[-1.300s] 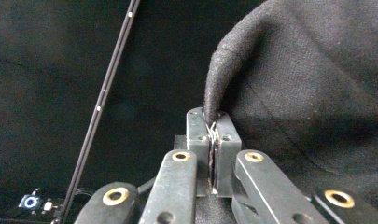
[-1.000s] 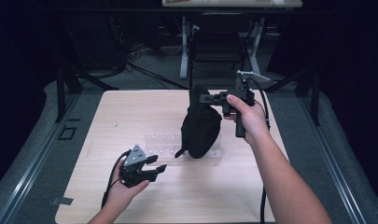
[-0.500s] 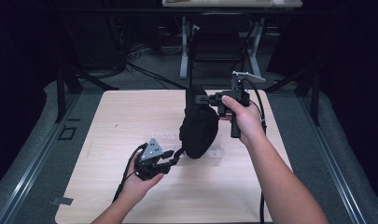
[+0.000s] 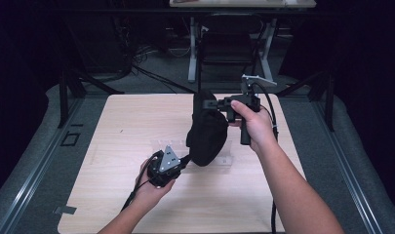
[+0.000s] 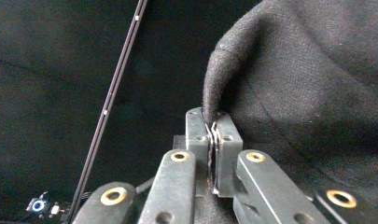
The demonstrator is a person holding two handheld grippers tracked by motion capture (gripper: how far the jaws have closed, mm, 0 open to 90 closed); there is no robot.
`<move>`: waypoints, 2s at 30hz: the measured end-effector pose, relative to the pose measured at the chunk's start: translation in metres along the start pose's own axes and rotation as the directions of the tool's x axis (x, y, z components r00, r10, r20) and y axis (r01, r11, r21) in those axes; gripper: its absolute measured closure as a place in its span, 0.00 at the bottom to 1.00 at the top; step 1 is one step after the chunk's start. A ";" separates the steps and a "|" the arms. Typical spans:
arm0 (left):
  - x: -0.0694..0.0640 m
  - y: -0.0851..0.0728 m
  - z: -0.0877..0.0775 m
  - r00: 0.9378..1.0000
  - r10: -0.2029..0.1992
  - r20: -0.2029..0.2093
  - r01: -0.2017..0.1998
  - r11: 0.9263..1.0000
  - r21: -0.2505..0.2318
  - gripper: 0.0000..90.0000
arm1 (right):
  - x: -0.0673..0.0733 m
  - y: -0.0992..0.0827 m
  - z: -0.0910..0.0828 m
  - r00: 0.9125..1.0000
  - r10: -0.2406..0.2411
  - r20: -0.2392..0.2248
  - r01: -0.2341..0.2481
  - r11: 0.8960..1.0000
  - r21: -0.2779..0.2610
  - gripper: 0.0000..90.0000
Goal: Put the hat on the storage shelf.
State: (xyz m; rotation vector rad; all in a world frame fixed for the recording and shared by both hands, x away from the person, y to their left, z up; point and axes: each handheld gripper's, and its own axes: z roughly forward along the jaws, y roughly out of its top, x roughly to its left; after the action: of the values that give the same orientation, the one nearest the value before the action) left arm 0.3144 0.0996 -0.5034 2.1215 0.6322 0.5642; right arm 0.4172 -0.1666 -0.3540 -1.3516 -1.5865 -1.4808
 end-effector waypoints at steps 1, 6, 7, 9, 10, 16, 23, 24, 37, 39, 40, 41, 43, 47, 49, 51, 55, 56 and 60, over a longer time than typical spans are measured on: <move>0.001 -0.001 0.000 1.000 -0.001 -0.002 0.001 1.000 -0.005 0.94 | 0.001 0.000 0.000 1.000 -0.001 -0.013 0.001 1.000 -0.001 0.93; 0.002 -0.004 -0.001 1.000 0.002 -0.005 -0.002 1.000 -0.011 0.94 | 0.005 -0.001 -0.006 0.999 -0.018 -0.034 0.018 1.000 -0.025 0.84; 0.002 -0.004 -0.001 1.000 -0.001 -0.006 0.001 1.000 -0.011 0.94 | 0.006 -0.001 -0.009 0.999 -0.023 -0.036 0.021 0.999 -0.034 0.85; 0.002 -0.004 -0.001 1.000 -0.003 -0.007 0.003 1.000 -0.009 0.94 | 0.006 -0.002 -0.016 0.999 -0.038 -0.016 0.038 0.998 -0.044 0.85; 0.003 -0.005 0.000 1.000 -0.004 -0.009 0.004 1.000 -0.007 0.94 | 0.006 -0.002 -0.016 0.999 -0.038 -0.016 0.038 0.998 -0.044 0.85; 0.002 -0.007 0.000 1.000 0.023 -0.019 -0.023 1.000 0.013 0.94 | 0.006 -0.003 -0.035 0.998 -0.052 0.019 0.053 0.997 -0.061 0.86; 0.005 -0.008 0.001 1.000 0.001 -0.008 -0.001 1.000 0.007 0.94 | 0.008 -0.006 -0.040 0.998 -0.060 0.019 0.061 0.996 -0.063 0.86; 0.005 -0.008 0.001 1.000 0.001 -0.008 -0.001 1.000 0.007 0.94 | 0.008 -0.006 -0.040 0.998 -0.060 0.019 0.061 0.996 -0.063 0.86; 0.013 -0.018 0.002 0.998 -0.058 0.026 0.058 0.998 -0.008 0.94 | 0.011 -0.009 -0.046 0.997 -0.069 0.023 0.070 0.995 -0.067 0.85; 0.014 -0.021 0.003 0.997 -0.071 0.033 0.072 0.997 -0.003 0.94 | 0.011 -0.009 -0.047 0.997 -0.068 0.021 0.070 0.995 -0.068 0.85; 0.014 -0.021 0.003 0.997 -0.071 0.033 0.072 0.997 -0.003 0.94 | 0.011 -0.009 -0.047 0.997 -0.068 0.021 0.070 0.995 -0.068 0.85; 0.015 -0.023 0.003 0.997 -0.073 0.032 0.073 0.997 0.003 0.94 | 0.011 -0.009 -0.047 0.998 -0.067 0.021 0.069 0.995 -0.069 0.85; 0.017 -0.028 0.005 0.995 -0.088 0.041 0.087 0.996 0.019 0.94 | 0.010 -0.009 -0.048 0.997 -0.071 0.026 0.073 0.995 -0.063 0.85; 0.017 -0.034 0.010 0.992 -0.117 0.052 0.115 0.993 0.031 0.94 | 0.009 -0.010 -0.049 0.997 -0.073 0.027 0.074 0.995 -0.061 0.85; 0.021 -0.041 0.013 0.983 -0.170 0.068 0.169 0.985 0.023 0.94 | 0.009 -0.010 -0.049 0.998 -0.066 0.023 0.068 0.995 -0.068 0.85; 0.024 -0.042 0.012 0.979 -0.187 0.079 0.186 0.982 0.022 0.94 | 0.008 -0.011 -0.049 0.997 -0.068 0.026 0.069 0.996 -0.064 0.85; 0.025 -0.046 0.013 0.973 -0.211 0.089 0.211 0.977 0.011 0.93 | 0.005 -0.011 -0.052 0.998 -0.061 0.028 0.063 0.995 -0.073 0.85; 0.025 -0.046 0.013 0.973 -0.211 0.089 0.211 0.977 0.011 0.93 | 0.005 -0.011 -0.052 0.998 -0.061 0.028 0.063 0.995 -0.073 0.85; 0.029 -0.051 0.013 0.963 -0.247 0.109 0.248 0.969 0.004 0.93 | 0.004 -0.012 -0.053 0.998 -0.059 0.028 0.061 0.995 -0.077 0.85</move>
State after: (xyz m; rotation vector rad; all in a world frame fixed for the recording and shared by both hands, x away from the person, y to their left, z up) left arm 0.3329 0.1365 -0.5469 2.0103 0.8157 0.3100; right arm 0.3932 -0.2145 -0.3434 -1.3825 -1.6136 -1.5810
